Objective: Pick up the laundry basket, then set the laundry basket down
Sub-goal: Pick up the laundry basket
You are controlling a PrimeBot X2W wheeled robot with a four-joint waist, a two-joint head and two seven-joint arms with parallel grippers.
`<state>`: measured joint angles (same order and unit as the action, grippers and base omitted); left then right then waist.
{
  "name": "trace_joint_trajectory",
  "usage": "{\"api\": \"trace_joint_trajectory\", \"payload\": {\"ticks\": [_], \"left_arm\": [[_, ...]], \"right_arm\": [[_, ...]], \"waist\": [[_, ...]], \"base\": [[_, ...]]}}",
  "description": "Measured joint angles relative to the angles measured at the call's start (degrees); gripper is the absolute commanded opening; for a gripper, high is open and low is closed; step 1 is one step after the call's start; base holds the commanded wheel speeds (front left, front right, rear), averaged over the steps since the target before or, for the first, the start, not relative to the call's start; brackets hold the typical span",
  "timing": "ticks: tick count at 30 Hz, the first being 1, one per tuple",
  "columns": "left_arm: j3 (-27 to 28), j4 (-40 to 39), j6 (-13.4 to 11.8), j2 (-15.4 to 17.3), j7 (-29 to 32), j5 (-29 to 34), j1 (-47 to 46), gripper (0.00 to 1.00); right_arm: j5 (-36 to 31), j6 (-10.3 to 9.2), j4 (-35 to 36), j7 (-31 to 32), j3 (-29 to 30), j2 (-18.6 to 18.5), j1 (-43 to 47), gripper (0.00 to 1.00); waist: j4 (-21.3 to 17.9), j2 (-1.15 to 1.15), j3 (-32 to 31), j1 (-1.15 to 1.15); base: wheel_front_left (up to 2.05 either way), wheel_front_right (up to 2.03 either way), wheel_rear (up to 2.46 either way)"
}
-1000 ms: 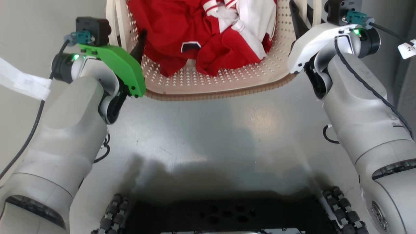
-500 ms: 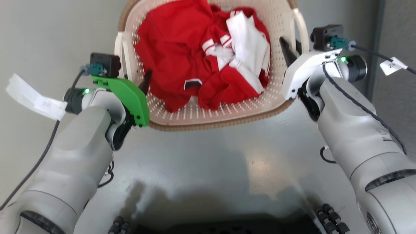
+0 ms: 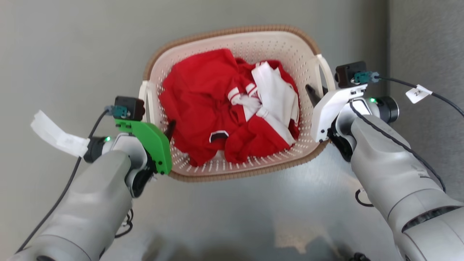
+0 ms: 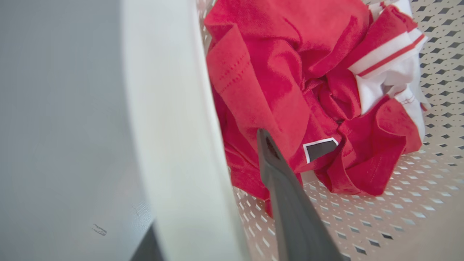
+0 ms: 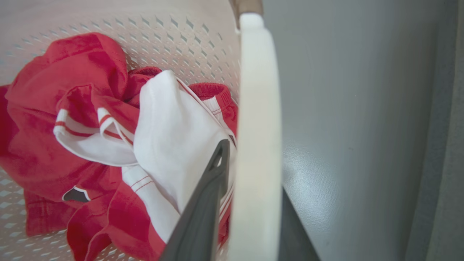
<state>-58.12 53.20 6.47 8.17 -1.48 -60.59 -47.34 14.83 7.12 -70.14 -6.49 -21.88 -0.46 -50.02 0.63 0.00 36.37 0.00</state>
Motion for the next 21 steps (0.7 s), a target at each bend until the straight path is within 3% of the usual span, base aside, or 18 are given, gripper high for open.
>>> {"api": "trace_joint_trajectory", "payload": {"ticks": [21], "left_arm": [[-4.7,1.9,0.1,0.0,5.3,-6.0,9.4,0.0]], "right_arm": [[10.4,-0.08,3.8,8.9,-9.4,-0.2,11.5,0.0]], "waist": [[-0.7,0.0,-16.5,-0.01]], "base": [[0.0,0.0,0.0]]}}
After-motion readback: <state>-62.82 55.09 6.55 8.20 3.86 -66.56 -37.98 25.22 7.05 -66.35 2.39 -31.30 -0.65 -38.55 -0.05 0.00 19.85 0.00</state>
